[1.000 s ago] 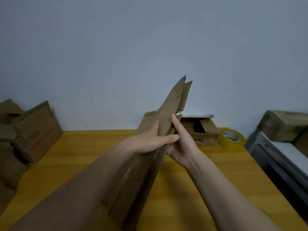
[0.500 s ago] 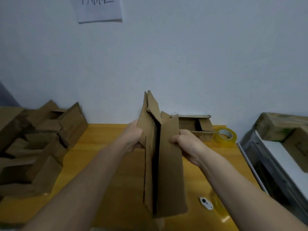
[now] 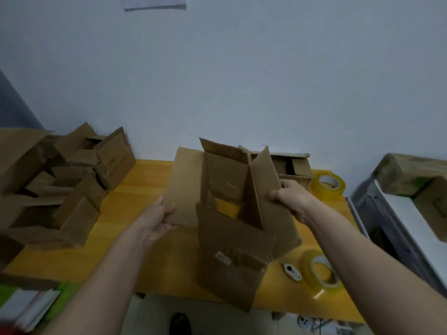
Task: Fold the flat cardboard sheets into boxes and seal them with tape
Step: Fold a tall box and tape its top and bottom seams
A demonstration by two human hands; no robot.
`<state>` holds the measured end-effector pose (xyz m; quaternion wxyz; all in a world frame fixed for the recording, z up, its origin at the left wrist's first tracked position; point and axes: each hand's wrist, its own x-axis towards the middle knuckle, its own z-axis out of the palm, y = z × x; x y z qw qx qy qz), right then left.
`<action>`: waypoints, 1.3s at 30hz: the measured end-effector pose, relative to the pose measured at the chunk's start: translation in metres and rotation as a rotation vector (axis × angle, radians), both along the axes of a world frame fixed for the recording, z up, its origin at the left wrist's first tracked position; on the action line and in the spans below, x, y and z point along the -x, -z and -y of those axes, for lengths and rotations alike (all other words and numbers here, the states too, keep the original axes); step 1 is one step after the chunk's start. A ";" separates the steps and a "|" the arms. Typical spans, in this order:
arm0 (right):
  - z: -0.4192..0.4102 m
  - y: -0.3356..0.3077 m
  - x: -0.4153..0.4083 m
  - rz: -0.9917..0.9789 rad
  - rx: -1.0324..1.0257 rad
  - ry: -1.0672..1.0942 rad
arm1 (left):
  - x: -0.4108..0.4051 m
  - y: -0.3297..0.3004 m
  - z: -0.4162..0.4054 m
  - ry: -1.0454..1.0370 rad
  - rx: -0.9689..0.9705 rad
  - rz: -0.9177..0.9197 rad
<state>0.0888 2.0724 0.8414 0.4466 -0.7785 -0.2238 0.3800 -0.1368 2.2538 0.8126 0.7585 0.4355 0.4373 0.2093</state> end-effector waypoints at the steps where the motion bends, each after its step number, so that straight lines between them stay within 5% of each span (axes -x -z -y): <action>1: 0.002 0.003 0.003 0.013 0.058 -0.051 | 0.001 0.005 0.002 -0.020 0.011 0.012; 22: -0.026 0.061 -0.005 0.247 0.255 0.054 | 0.012 0.069 -0.003 0.006 0.004 -0.285; 24: -0.028 0.063 -0.006 0.271 0.272 0.045 | 0.009 0.071 -0.003 0.041 -0.121 -0.408; 27: -0.027 0.068 -0.009 0.273 0.254 0.066 | 0.012 0.081 0.001 0.210 -0.713 -0.846; 29: -0.026 0.073 -0.011 0.259 0.227 0.086 | 0.014 0.081 0.010 0.310 -1.090 -0.804; 32: -0.021 0.082 -0.018 0.280 0.233 0.116 | 0.011 0.083 0.014 0.579 -1.361 -0.750; 36: -0.008 0.095 -0.021 0.369 0.278 0.165 | 0.010 0.087 0.012 0.711 -1.267 -0.865; 39: 0.012 0.102 -0.006 0.809 0.292 0.065 | 0.014 0.086 0.014 0.759 -0.999 -0.671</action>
